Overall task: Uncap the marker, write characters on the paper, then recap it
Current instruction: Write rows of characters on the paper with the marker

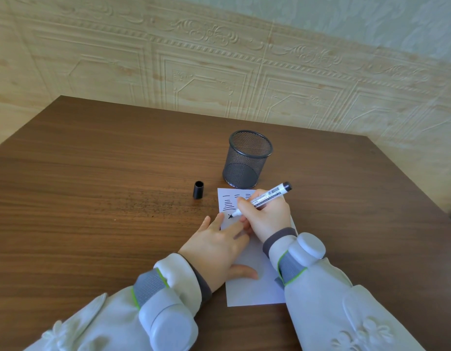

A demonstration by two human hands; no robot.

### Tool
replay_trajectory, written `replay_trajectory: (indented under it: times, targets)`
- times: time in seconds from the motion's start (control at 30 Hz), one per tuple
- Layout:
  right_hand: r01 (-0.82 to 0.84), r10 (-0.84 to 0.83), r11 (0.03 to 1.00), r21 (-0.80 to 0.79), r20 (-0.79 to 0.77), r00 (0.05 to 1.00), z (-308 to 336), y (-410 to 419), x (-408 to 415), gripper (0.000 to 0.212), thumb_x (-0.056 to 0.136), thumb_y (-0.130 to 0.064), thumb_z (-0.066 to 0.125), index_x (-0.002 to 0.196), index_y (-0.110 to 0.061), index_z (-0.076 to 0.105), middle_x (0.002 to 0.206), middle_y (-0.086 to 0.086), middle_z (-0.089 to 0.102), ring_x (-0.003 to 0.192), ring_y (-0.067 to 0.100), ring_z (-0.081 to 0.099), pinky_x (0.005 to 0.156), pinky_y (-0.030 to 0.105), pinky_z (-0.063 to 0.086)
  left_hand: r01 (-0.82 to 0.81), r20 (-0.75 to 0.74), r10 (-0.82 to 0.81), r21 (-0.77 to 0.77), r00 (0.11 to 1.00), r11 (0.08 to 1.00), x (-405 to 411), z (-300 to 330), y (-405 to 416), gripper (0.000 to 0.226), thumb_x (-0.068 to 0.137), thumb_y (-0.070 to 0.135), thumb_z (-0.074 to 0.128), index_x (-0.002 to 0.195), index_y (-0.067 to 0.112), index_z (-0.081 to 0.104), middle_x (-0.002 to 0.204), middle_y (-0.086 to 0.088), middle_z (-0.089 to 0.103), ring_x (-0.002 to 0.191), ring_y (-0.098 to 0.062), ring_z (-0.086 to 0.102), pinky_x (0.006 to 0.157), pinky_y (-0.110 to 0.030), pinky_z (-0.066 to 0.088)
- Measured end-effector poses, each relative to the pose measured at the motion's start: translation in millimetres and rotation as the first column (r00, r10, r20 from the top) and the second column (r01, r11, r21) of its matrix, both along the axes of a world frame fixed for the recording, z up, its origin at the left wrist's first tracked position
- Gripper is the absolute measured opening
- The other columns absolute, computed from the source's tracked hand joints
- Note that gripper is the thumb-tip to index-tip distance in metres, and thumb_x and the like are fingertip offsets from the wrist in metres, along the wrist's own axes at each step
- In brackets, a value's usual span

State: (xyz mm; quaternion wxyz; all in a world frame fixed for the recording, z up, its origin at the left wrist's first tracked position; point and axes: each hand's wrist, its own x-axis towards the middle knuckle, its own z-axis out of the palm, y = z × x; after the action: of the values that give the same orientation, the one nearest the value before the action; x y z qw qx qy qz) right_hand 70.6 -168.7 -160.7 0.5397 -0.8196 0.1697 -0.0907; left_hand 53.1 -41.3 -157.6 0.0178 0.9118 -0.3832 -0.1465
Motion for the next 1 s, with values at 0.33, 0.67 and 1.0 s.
replay_trajectory:
  times: [0.33,0.67,1.0]
  targets:
    - [0.032,-0.033,0.983,-0.179,-0.002,0.999,-4.0,-5.3,3.4,0.024,0.074,-0.014,0.066,0.054,-0.011,0.055,0.055,0.008,0.064,0.048,0.013,0.055,0.054,0.026,0.049,0.013,0.016,-0.012,-0.026,1.0,1.0,0.8,0.4,-1.3,0.072,0.086,0.063,0.038,0.144,0.022,0.025,0.148,0.003,0.024,0.139,-0.033,0.014,0.114,-0.051,0.011]
    - [0.08,-0.08,0.997,0.013,-0.003,0.997,-5.8,-4.9,4.0,0.027,0.077,-0.008,0.062,0.052,-0.011,0.051,0.039,-0.002,0.057,0.03,0.011,0.05,0.038,0.017,0.039,0.007,0.008,-0.007,-0.012,1.0,1.0,0.8,0.5,0.8,0.071,0.086,0.063,0.037,0.143,0.022,0.029,0.146,0.002,0.026,0.139,-0.032,0.013,0.115,-0.05,0.011]
    - [0.093,-0.093,0.996,-0.011,0.007,0.996,-4.9,-3.1,3.8,0.02,0.079,-0.01,0.063,0.06,-0.005,0.058,0.038,-0.004,0.056,0.029,0.006,0.049,0.035,0.013,0.039,-0.004,-0.014,0.004,-0.005,1.0,1.0,0.7,2.4,-0.4,0.07,0.086,0.063,0.037,0.143,0.022,0.028,0.145,0.0,0.028,0.141,-0.033,0.01,0.115,-0.05,0.009]
